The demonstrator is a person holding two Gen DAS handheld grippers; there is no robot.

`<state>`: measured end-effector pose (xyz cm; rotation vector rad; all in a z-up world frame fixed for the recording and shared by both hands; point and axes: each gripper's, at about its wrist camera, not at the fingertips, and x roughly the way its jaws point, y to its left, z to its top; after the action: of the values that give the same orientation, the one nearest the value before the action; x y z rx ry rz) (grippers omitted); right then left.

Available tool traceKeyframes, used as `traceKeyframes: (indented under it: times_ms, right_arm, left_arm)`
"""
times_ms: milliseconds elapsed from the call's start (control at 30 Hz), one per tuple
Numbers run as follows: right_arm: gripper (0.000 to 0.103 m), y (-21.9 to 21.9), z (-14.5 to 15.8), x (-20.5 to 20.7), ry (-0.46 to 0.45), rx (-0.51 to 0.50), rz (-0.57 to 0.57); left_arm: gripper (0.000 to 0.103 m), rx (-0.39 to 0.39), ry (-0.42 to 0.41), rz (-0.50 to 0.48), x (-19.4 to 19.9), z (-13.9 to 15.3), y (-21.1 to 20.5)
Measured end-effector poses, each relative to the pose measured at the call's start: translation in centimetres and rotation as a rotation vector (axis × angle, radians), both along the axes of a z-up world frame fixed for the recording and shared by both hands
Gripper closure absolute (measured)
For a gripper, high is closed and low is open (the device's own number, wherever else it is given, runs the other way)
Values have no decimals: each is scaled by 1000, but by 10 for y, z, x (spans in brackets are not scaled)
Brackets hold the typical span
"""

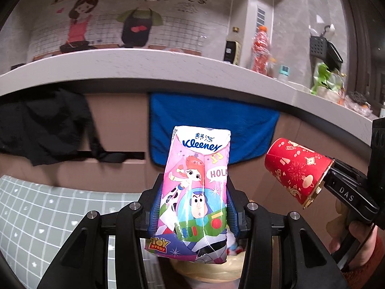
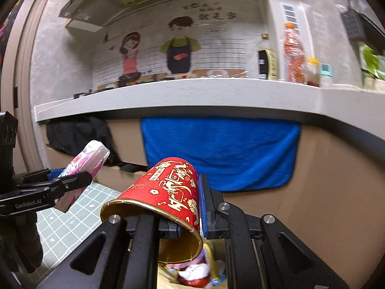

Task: Collect trash
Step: 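Carry the Kleenex pack and red cup over the bin with both grippers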

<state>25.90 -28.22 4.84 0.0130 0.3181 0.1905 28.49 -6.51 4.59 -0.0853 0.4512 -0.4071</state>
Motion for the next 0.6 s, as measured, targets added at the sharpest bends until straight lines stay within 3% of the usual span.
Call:
traceKeyframes:
  times_ms: [600]
  right_arm:
    - [93, -30, -36, 19, 101, 34, -43]
  left_arm:
    - [57, 10, 114, -41, 28, -47, -42]
